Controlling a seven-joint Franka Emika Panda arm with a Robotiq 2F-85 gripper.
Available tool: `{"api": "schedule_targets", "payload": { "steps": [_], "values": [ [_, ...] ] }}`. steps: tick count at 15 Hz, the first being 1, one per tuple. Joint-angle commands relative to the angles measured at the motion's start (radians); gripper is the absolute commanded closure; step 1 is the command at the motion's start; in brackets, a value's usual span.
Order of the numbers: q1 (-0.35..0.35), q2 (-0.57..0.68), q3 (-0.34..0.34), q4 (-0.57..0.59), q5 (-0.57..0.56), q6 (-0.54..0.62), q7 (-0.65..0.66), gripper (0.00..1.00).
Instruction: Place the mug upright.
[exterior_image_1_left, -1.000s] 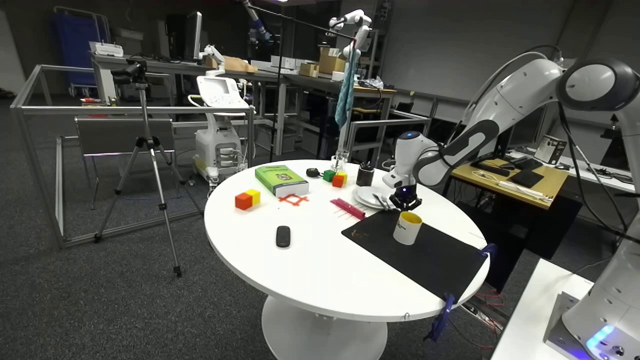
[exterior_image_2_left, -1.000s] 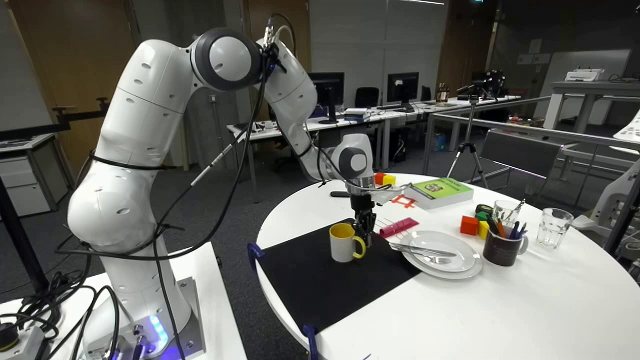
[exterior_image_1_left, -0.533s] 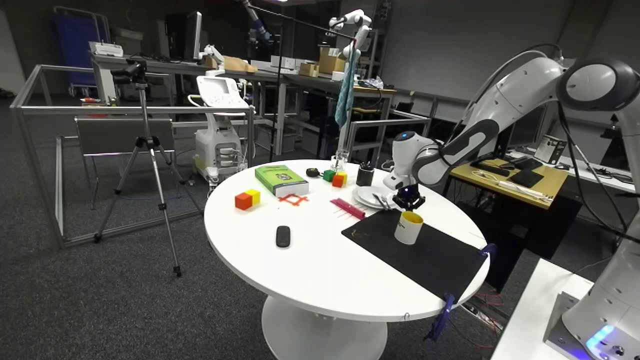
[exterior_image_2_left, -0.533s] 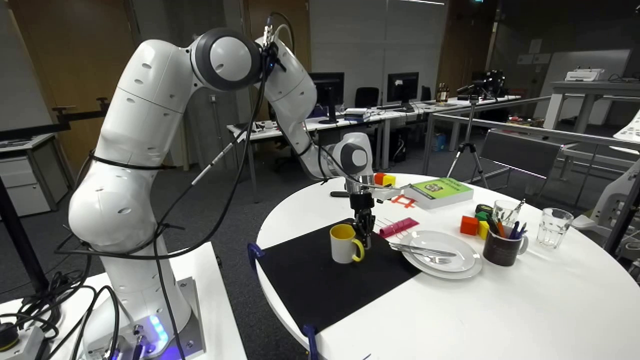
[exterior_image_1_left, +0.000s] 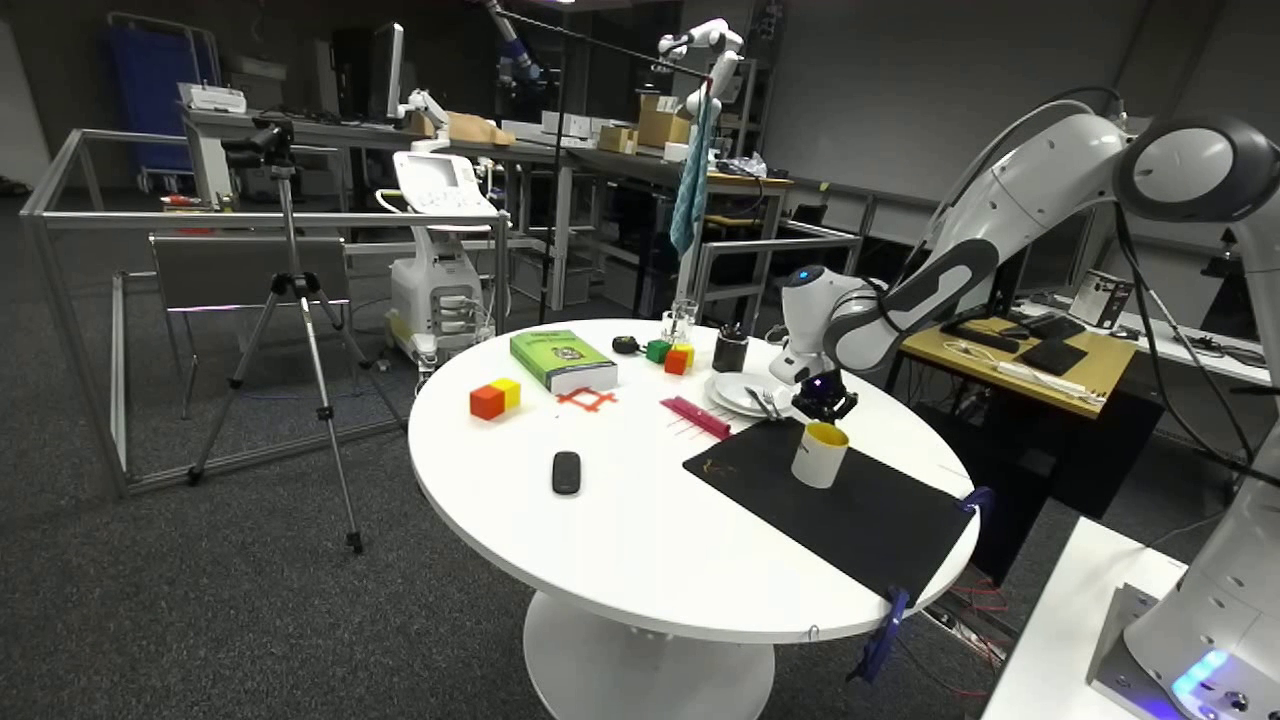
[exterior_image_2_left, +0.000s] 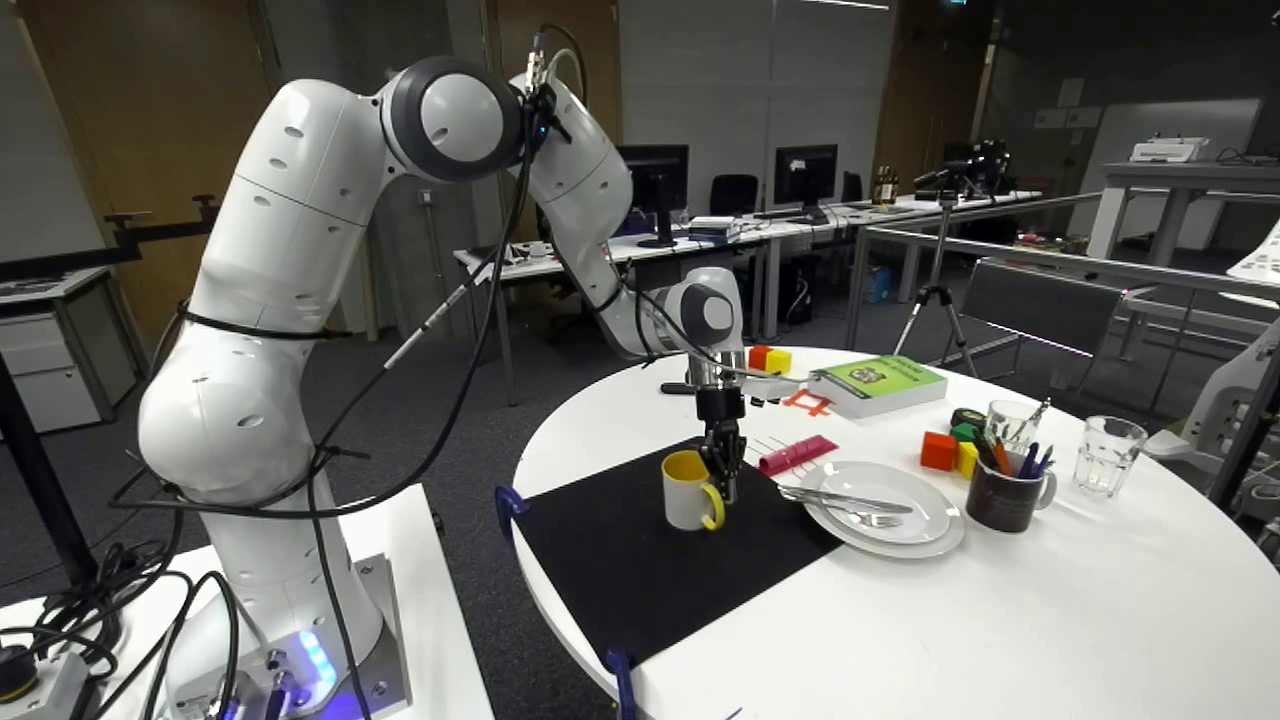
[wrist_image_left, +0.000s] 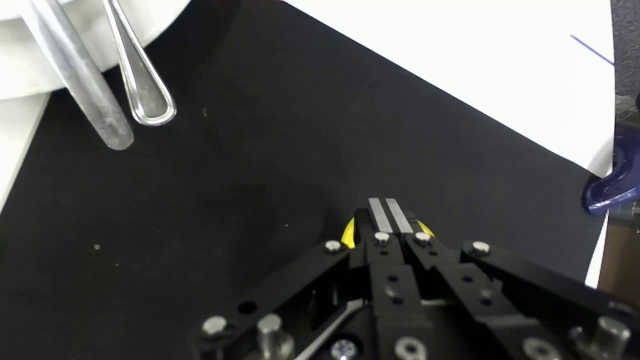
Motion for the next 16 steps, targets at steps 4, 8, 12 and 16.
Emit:
{"api": "schedule_targets", "payload": {
  "steps": [4,8,12,16],
  "values": [
    [0.017,-0.03,-0.018,-0.007,-0.07,-0.007,0.094,1.0],
    [0.01,-0.035,-0.016,0.001,-0.114,0.004,0.195,1.0],
    [0.008,-0.06,-0.023,0.013,-0.139,0.019,0.36,1.0],
    [-0.005,-0.099,-0.018,0.047,-0.108,-0.019,0.491,1.0]
  ]
}}
